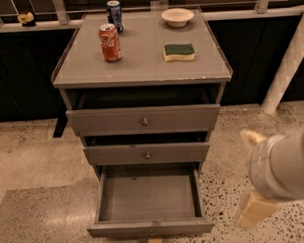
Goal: Close bottom drawer
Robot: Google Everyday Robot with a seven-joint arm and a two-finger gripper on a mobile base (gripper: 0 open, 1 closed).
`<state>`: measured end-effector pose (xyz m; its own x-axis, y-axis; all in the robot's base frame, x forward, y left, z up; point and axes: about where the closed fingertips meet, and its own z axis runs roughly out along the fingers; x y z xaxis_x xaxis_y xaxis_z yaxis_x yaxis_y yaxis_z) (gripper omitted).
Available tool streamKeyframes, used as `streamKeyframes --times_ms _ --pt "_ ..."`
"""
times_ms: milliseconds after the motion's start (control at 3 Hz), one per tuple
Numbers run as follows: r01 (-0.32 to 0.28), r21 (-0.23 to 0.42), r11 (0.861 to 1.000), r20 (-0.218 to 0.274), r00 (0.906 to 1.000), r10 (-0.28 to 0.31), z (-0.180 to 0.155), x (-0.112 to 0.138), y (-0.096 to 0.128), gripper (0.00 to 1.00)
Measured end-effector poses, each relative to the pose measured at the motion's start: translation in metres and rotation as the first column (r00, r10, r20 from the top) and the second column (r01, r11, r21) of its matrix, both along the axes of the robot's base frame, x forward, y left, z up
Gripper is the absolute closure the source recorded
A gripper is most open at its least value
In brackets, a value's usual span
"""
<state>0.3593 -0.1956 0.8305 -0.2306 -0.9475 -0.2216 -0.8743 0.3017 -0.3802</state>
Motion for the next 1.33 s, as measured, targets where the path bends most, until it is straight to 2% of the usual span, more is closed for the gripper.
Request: streamKeyframes --times_ms 333,667,1000,1333 --pt "0.069 0.011 0.998 -0.148 0.9868 -0.066 -0.116 -0.007 -0.017 0.0" --pt "0.13 0.066 0.989 -0.243 0.9637 -0.11 -0.206 -0.016 -0.03 0.0" --pt "0.175 0.146 0.974 -0.314 0.9414 -0.122 -0.283 -0.025 -0.032 0.0" --pt "0.175 0.145 0.974 -0.313 0.9419 -0.122 -0.282 -0.025 -0.032 0.0"
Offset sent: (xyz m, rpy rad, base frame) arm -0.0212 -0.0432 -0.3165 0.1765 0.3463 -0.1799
